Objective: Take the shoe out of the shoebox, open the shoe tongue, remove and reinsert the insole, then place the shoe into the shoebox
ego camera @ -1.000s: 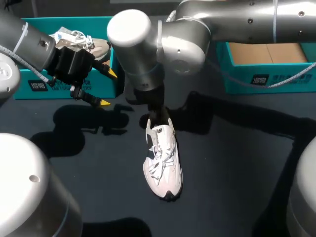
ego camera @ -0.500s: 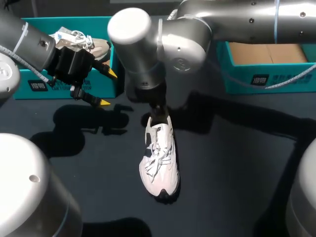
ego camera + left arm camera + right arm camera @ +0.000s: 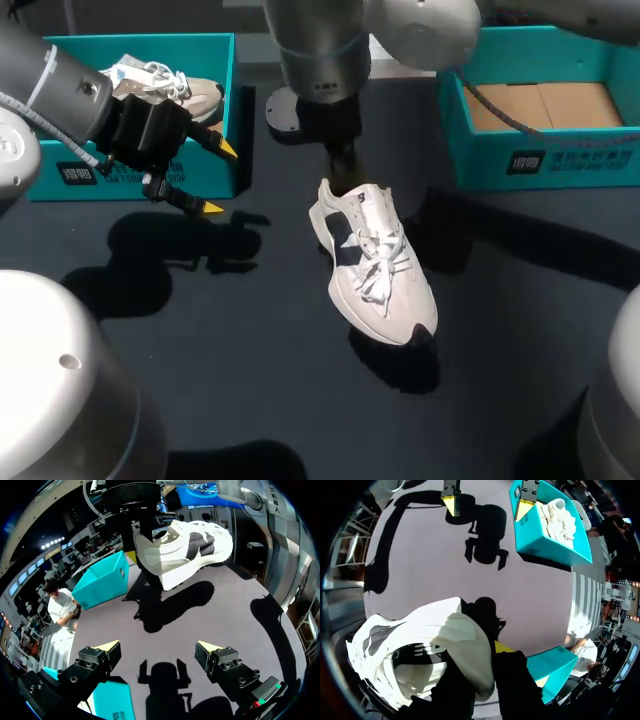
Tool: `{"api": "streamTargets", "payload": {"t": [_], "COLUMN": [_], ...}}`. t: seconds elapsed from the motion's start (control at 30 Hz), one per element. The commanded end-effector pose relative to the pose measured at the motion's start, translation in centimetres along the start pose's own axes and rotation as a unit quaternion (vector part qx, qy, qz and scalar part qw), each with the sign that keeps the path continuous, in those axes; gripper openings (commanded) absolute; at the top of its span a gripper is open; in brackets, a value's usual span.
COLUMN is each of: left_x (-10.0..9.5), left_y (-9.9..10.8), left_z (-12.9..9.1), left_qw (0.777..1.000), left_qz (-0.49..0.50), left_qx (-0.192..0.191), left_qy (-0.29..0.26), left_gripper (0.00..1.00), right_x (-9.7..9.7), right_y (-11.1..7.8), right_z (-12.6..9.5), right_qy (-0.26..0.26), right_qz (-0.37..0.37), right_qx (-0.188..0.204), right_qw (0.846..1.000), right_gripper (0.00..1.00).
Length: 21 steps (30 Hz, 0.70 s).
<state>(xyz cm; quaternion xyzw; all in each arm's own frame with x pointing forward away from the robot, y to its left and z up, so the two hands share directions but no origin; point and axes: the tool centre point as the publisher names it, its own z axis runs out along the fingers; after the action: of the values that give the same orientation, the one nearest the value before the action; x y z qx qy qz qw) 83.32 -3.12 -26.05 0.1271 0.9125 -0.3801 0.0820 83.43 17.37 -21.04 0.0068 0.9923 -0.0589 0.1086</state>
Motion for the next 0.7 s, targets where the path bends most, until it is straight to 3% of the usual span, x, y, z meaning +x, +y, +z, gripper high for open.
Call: {"api": "streamTargets", "payload": {"t": [0.03, 0.53, 0.7], "left_x": [0.1, 0.1, 0.1], "left_y": [0.0, 0.0, 0.0], "left_z": [0.0, 0.0, 0.0], "left_qw": [1.000, 1.000, 1.000], "left_qz": [0.000, 0.000, 0.000], "left_qx": [-0.002, -0.002, -0.002], "left_qy": [0.000, 0.000, 0.000], "left_gripper": [1.00, 1.00, 1.00], "right_x": [-0.3, -0.3, -4.9], "right_y": [-3.9, -3.9, -10.1], "right_z": [-6.2, -6.2, -5.9], "right_qy": [-0.011, -0.011, -0.025], "right_qz": [0.024, 0.024, 0.013], "right_qx": [0.000, 0.000, 0.027], "right_qw": [1.000, 1.000, 0.999], "right_gripper": [0.00, 0.00, 0.00]}}
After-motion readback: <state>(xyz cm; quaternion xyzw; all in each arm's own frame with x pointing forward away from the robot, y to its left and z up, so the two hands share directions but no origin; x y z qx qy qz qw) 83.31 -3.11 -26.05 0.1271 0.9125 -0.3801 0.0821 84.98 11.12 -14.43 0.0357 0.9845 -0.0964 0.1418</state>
